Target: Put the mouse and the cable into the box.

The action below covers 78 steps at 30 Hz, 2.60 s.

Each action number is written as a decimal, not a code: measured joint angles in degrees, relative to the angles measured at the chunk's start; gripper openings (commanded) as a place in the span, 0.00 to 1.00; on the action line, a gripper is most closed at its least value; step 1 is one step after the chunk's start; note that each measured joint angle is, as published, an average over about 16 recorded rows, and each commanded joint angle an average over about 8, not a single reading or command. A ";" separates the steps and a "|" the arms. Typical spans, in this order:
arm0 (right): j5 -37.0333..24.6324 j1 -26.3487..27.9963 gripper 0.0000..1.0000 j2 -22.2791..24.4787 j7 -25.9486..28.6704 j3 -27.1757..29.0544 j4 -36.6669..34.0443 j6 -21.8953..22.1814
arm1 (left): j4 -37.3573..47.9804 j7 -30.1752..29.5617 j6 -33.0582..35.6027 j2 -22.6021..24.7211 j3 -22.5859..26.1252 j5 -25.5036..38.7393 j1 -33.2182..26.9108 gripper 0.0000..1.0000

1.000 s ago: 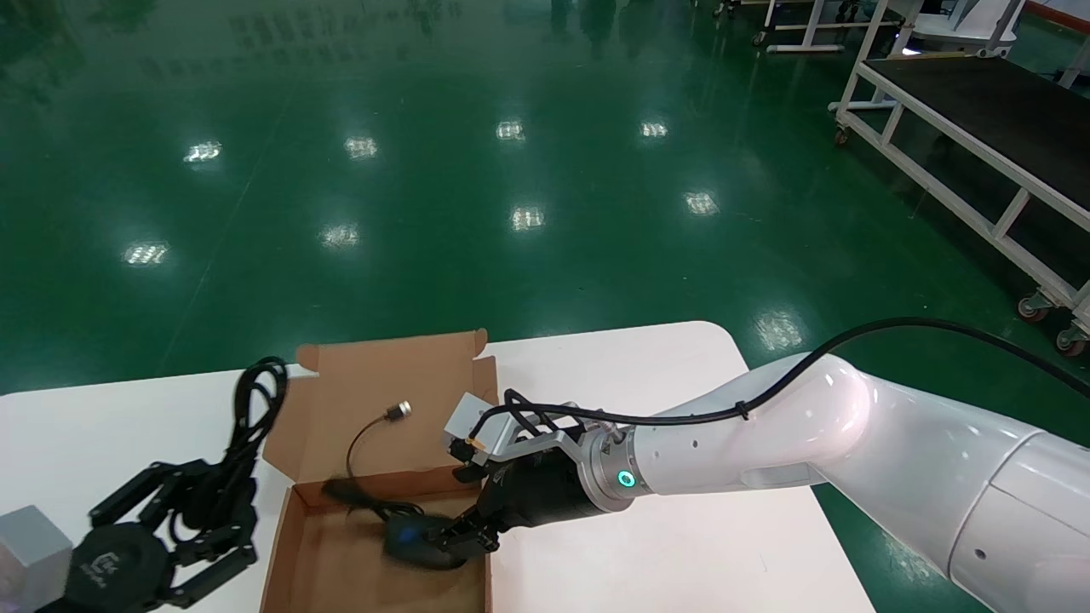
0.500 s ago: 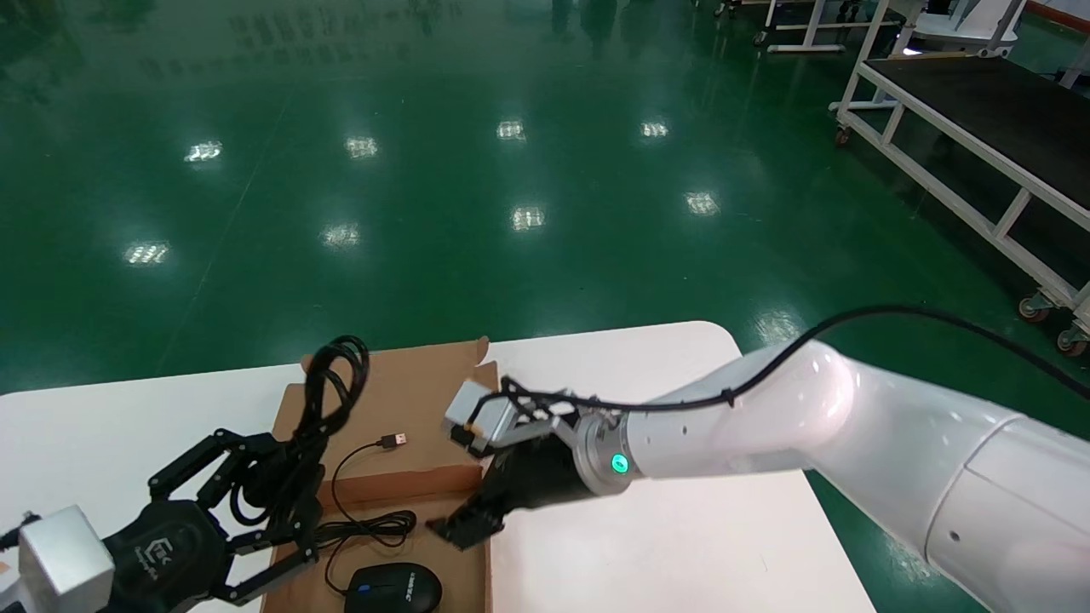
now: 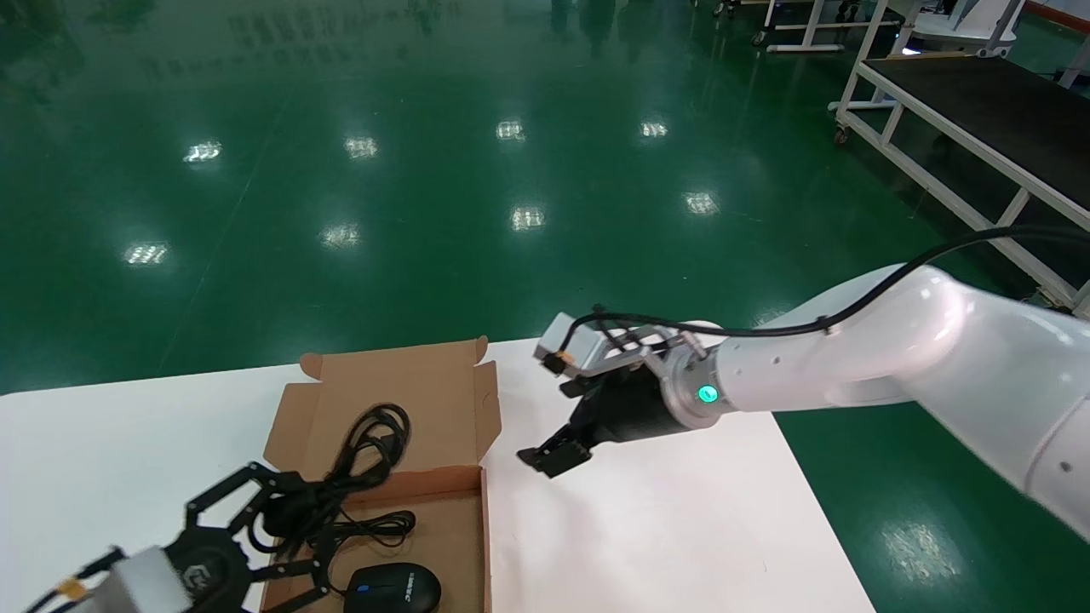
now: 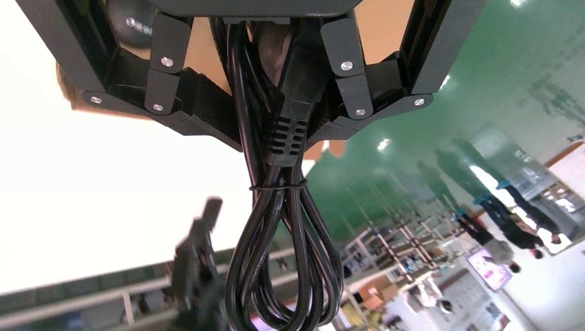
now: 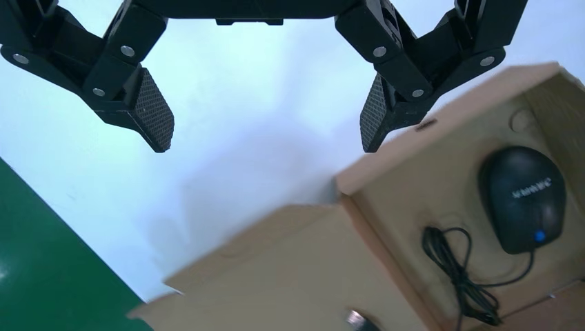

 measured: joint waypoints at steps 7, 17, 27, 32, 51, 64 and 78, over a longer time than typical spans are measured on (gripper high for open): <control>-4.16 3.64 0.00 -1.01 -1.87 -0.02 -0.67 2.83 | -1.95 1.18 1.37 -0.46 -3.90 -4.69 3.15 0.00; -10.93 9.72 0.00 -5.16 -4.59 -0.18 -1.33 7.01 | -4.68 3.20 1.72 0.11 -8.57 -10.02 8.33 0.00; -15.91 13.53 0.00 -12.15 -9.13 0.47 -1.30 11.37 | -7.23 4.57 1.41 1.50 -11.60 -13.72 12.61 0.00; -16.46 14.01 0.00 -16.07 -12.22 1.11 -0.71 12.71 | -8.52 5.32 1.03 2.35 -13.03 -15.18 14.49 0.00; -0.86 14.62 0.00 -21.80 -18.19 3.08 4.36 3.66 | -14.04 8.75 -2.26 6.31 -16.53 -18.15 19.95 0.00; 13.28 11.25 0.00 -16.31 -15.98 2.14 7.04 -6.45 | -16.82 9.49 -3.12 7.79 -16.31 -18.02 21.52 0.00; 17.67 5.61 0.00 -12.39 -13.93 -0.89 5.68 -12.19 | -18.40 10.17 -2.91 7.97 -16.69 -17.95 22.99 0.00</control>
